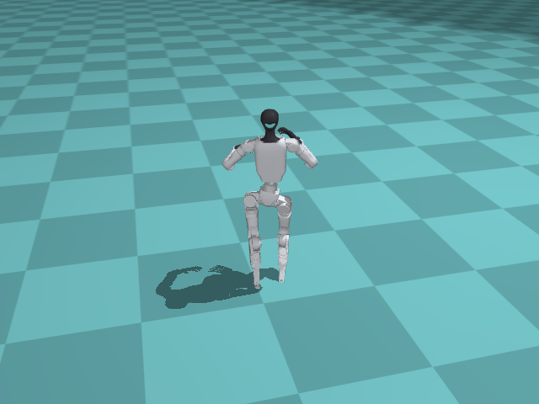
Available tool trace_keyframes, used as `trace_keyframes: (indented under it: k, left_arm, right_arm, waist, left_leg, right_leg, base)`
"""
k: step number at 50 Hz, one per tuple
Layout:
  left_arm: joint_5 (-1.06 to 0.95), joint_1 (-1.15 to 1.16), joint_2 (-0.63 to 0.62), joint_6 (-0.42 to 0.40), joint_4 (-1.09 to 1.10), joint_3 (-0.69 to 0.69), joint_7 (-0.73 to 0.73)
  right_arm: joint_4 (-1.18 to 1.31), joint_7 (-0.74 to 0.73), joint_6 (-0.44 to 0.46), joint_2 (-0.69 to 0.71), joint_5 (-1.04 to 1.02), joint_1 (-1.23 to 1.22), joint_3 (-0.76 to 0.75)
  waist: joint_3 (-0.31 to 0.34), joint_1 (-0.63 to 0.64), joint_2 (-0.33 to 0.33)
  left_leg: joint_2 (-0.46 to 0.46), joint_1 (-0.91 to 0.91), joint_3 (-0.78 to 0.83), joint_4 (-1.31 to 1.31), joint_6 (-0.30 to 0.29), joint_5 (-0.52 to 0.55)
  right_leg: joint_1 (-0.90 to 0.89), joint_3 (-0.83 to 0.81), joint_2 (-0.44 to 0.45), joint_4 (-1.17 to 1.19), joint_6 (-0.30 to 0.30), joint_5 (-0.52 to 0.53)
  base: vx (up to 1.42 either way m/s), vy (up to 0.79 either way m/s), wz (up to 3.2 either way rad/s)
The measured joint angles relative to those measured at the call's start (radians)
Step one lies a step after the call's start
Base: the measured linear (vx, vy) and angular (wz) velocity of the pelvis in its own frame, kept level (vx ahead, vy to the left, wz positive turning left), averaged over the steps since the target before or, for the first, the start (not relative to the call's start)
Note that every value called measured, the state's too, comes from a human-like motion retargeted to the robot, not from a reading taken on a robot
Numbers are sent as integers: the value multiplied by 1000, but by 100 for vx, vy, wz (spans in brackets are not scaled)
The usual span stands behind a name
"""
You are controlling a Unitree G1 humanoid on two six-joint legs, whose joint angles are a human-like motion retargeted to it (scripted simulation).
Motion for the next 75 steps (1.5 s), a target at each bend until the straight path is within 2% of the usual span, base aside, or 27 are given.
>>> trace_keyframes:
  k: [3,5,11,13,18,20,25,27,28,30,32,34,38,45,50,54,59,64,68,75]
  left_arm:
    - [-50,-184,-43,-29,-61,-10,121]
    - [-31,-489,-75,-57,-2,-94,291]
    - [44,-721,-176,-112,61,-178,426]
    - [113,-843,-197,-144,106,-229,499]
    - [182,-867,-222,-189,107,-223,569]
    - [235,-877,-217,-209,80,-226,622]
    - [274,-779,-215,-225,64,-208,630]
    - [288,-664,-200,-218,41,-209,596]
    - [290,-631,-200,-210,51,-215,583]
    - [293,-539,-199,-185,79,-231,520]
    - [290,-394,-211,-148,125,-258,393]
    - [307,-323,-230,-106,177,-297,324]
    - [350,-193,-288,-28,307,-380,154]
    - [377,-79,-329,1,380,-422,62]
    - [370,-16,-305,-26,334,-320,82]
    - [346,50,-283,-55,262,-152,137]
    - [304,129,-276,-95,157,100,231]
    - [292,153,-312,-127,120,261,346]
    - [312,130,-355,-125,147,256,420]
    - [388,72,-390,-92,227,21,394]
  right_arm:
    - [-49,-123,6,69,-15,-160,0]
    - [14,-281,40,123,-91,-419,26]
    - [116,-391,58,175,-195,-593,47]
    - [181,-451,52,170,-263,-682,46]
    - [188,-512,34,166,-334,-688,27]
    - [161,-560,23,161,-381,-675,-2]
    - [125,-569,-1,161,-382,-553,-5]
    - [93,-520,-19,168,-336,-406,-17]
    - [105,-506,-16,170,-324,-364,-5]
    - [145,-443,-11,181,-277,-251,19]
    - [218,-304,2,206,-185,-88,43]
    - [303,-238,39,228,-145,-4,87]
    - [522,-74,110,307,-38,127,161]
    - [707,39,150,368,34,190,220]
    - [680,72,125,331,2,187,195]
    - [567,54,85,265,-63,197,115]
    - [369,-28,33,178,-161,226,-46]
    - [222,-147,2,159,-237,218,-187]
    - [170,-213,14,207,-258,193,-181]
    - [275,-150,81,300,-158,174,42]
  waist:
    - [-42,-15,-14]
    - [-45,-33,5]
    - [-49,-57,-24]
    - [-49,-54,-5]
    - [-20,-65,-31]
    - [-47,-68,7]
    - [9,-93,-23]
    - [-42,-103,14]
    - [-19,-111,9]
    - [-1,-120,4]
    - [-57,-130,33]
    - [-21,-143,26]
    - [-22,-149,28]
    - [-12,-136,10]
    - [-9,-96,-12]
    - [-5,-66,-30]
    - [-12,-46,-35]
    - [-26,-48,-39]
    - [-27,-59,-32]
    - [-23,-94,-19]
  left_leg:
    - [-19,24,11,2,11,3]
    - [-1,-18,4,11,29,-25]
    - [-41,4,35,77,29,-30]
    - [-18,-38,35,101,39,-66]
    - [-34,-48,68,179,32,-87]
    - [7,-99,64,196,44,-131]
    - [-9,-109,99,277,31,-139]
    - [25,-144,92,259,42,-161]
    - [25,-147,103,275,35,-151]
    - [21,-151,110,287,33,-161]
    - [39,-150,109,222,38,-148]
    - [35,-147,124,228,27,-136]
    - [26,-124,130,185,27,-131]
    - [10,-94,147,157,29,-93]
    - [1,-79,151,133,34,-67]
    - [-4,-70,151,103,34,-44]
    - [-1,-62,151,45,29,0]
    - [-7,-49,165,16,27,43]
    - [-13,-43,169,-3,32,57]
    - [-10,-42,177,-5,30,47]
  right_leg:
    - [-3,18,-16,47,6,-17]
    - [-13,0,2,-12,16,-4]
    - [-26,46,-39,108,31,-36]
    - [-30,28,-18,48,40,-20]
    - [-46,62,-38,119,47,-39]
    - [-44,35,2,19,55,-12]
    - [-69,78,-17,113,61,-30]
    - [-66,56,22,5,71,5]
    - [-74,66,20,29,69,9]
    - [-84,77,20,43,74,1]
    - [-77,71,53,-45,80,35]
    - [-90,89,52,-15,80,35]
    - [-94,109,65,-16,83,28]
    - [-105,146,71,26,79,31]
    - [-109,151,72,35,88,36]
    - [-112,146,74,25,96,45]
    - [-116,138,87,-9,106,75]
    - [-127,150,92,9,110,92]
    - [-136,157,95,19,110,92]
    - [-139,160,104,22,110,90]
  base:
    - [-3,0,-21]
    - [3,3,2]
    - [-7,-2,-25]
    - [5,6,-2]
    - [-4,-2,-26]
    - [9,6,-10]
    - [-4,-3,-33]
    - [9,5,-20]
    - [-4,-3,-34]
    - [1,-1,-38]
    - [7,3,-37]
    - [-3,-4,-43]
    - [4,0,-39]
    - [-1,-4,-32]
    - [0,-2,-12]
    - [0,0,0]
    - [0,0,0]
    - [-3,-2,-8]
    - [0,0,0]
    - [0,0,0]
